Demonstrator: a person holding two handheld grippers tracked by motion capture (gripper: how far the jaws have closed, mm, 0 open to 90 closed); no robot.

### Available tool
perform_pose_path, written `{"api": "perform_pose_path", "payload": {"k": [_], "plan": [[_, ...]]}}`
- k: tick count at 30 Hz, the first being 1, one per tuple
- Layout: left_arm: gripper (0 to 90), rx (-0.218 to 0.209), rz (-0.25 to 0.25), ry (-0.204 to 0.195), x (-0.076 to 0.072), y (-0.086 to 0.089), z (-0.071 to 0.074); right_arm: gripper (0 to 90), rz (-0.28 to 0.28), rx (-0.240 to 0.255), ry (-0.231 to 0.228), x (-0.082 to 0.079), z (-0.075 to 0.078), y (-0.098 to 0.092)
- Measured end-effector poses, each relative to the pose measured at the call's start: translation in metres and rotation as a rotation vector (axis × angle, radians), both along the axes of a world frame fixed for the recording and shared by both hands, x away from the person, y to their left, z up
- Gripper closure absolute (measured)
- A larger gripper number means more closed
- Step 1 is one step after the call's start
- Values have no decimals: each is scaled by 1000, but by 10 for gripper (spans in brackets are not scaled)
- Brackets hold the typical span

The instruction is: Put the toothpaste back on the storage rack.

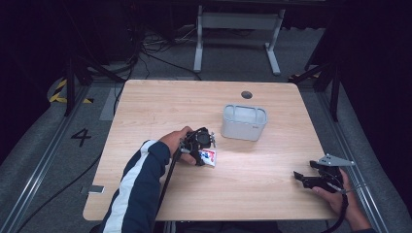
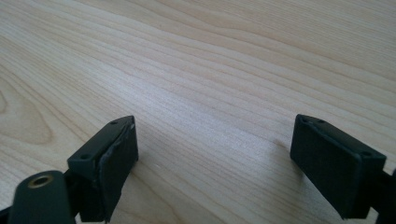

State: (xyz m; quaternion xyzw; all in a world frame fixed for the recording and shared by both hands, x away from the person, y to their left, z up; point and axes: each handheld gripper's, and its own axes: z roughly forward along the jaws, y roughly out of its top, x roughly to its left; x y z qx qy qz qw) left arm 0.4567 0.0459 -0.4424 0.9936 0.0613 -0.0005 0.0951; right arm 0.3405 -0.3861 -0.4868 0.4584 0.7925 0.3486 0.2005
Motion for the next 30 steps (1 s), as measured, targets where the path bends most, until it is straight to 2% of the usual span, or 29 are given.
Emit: {"api": "perform_pose_path", "payload": {"k": [5,7,8,10,11,13,15,16,18,19,20,22,23,25,27,30], "plan": [[479,-19,19,-12,1,4,1,155,0,-1,-1,0,0,0],[502,-40,25,-19,1,6,1,154,0,-1,0,0,0,0],[524,-35,31,-25,1,7,3,154,-3,2,0,0,0,0],[562,-33,46,-62,1,7,6,154,-5,5,1,0,0,0],[576,-8,55,-72,1,6,9,154,-3,2,1,0,0,0],[597,-22,81,-98,1,7,11,153,-5,4,1,0,0,0],[610,-37,103,-97,2,10,15,153,-5,4,1,0,0,0],[617,-59,118,-102,1,12,16,153,-5,4,1,0,0,0],[622,-70,130,-109,1,14,18,153,-5,4,1,0,0,0],[629,-112,157,-116,2,20,22,153,-5,4,1,0,0,0],[631,-112,157,-116,2,20,22,153,-5,4,1,0,0,0],[634,-178,187,-123,1,29,26,153,-5,4,1,0,0,0],[636,-195,203,-122,0,31,28,154,-5,4,1,0,0,0],[639,-204,214,-139,-1,35,33,154,-5,5,1,0,0,0],[641,-240,234,-141,-1,38,36,154,-5,4,2,0,0,0],[645,-269,235,-165,-1,43,43,154,-2,4,2,0,0,0]]}}
